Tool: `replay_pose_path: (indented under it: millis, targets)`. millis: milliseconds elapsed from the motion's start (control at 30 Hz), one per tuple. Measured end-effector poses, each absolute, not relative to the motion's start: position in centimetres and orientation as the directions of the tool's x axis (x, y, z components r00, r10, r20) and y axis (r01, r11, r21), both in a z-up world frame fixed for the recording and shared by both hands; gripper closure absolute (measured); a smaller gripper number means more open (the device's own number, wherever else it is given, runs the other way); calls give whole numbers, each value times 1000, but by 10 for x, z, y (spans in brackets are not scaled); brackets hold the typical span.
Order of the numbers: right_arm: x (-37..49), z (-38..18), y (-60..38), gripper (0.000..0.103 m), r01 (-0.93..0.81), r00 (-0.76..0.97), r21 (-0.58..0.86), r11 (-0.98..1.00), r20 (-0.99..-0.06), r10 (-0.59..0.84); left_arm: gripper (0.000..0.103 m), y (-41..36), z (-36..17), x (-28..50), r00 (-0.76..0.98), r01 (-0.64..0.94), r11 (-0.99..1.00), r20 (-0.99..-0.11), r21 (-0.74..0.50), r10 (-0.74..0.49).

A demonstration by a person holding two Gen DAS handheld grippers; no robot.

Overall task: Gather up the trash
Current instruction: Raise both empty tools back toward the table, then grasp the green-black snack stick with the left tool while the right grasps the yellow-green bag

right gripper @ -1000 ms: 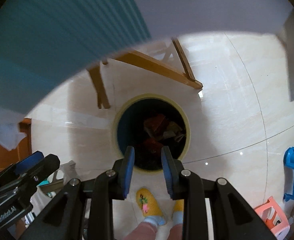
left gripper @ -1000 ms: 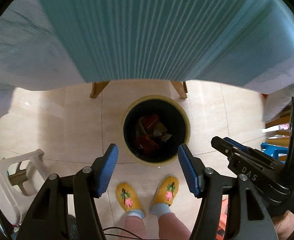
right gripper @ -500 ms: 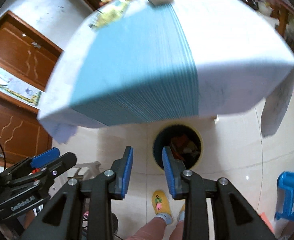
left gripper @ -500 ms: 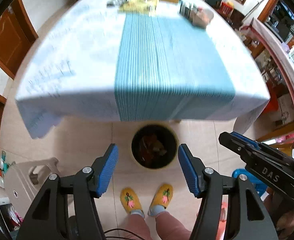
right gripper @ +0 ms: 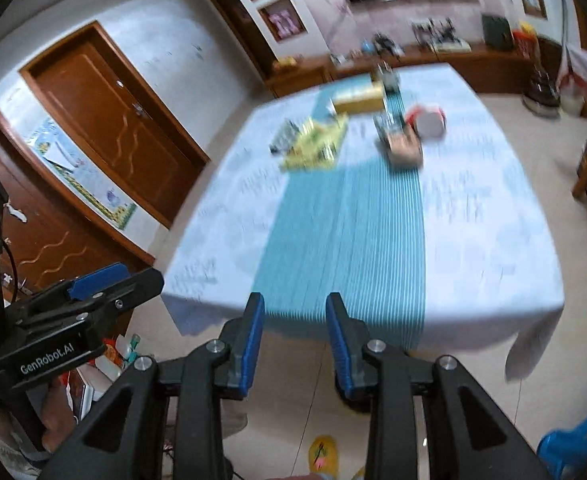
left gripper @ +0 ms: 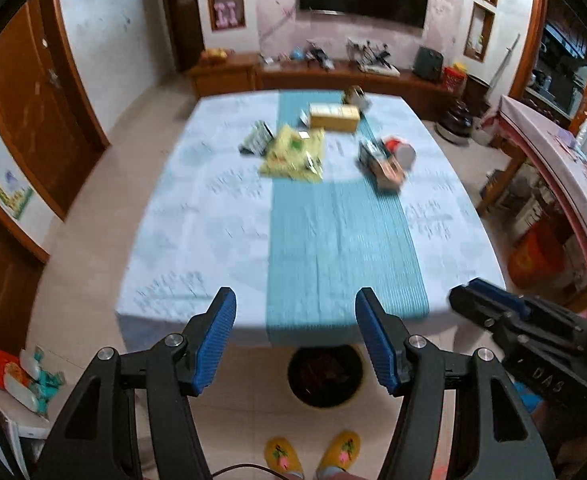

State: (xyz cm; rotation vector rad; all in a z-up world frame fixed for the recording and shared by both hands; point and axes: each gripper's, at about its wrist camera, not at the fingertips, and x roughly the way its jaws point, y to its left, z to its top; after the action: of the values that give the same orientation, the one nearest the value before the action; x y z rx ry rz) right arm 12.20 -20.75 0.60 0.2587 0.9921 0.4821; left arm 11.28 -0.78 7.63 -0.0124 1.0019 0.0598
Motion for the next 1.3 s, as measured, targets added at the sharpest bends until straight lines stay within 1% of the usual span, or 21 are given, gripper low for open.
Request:
replay_pose_path:
  millis: [100, 233, 367, 567, 800, 1000, 1167, 1300]
  targets:
    - [134, 24, -215, 68, -298, 480, 425, 855, -707, 519, 42, -9, 96, 121, 564, -82, 995, -821, 50, 88]
    - [149, 39, -220, 68, -333, 497, 420, 844, -682, 535, 42, -14, 108, 135, 577, -94, 991, -807, 92, 130]
    - [169, 44, -225, 67, -338, 515, 431, 837, -660, 547, 42, -24, 112, 150, 582, -69, 989, -800, 132, 147]
    - [197, 37, -227, 67, -314, 520, 448, 837, -657, 546, 42, -29, 106, 184, 595, -24, 984, -788, 179, 157]
    - [244, 18, -216, 67, -251, 524, 454, 855, -678, 515, 42, 3, 81, 258, 554, 22, 994, -829, 104, 74]
    - [307, -8, -188, 67, -148, 495, 479, 865, -721, 484, 42, 51, 54, 350, 496, 66, 996, -868, 52, 13]
    - [381, -43, -145, 67, -83, 419, 499, 863, -768, 484, 42, 95, 13, 433, 411, 103, 995, -911, -7, -49]
    - [438, -82, -125, 67, -11, 361, 490, 871, -811, 461, 42, 120, -34, 490, 321, 99, 993, -943, -60, -89]
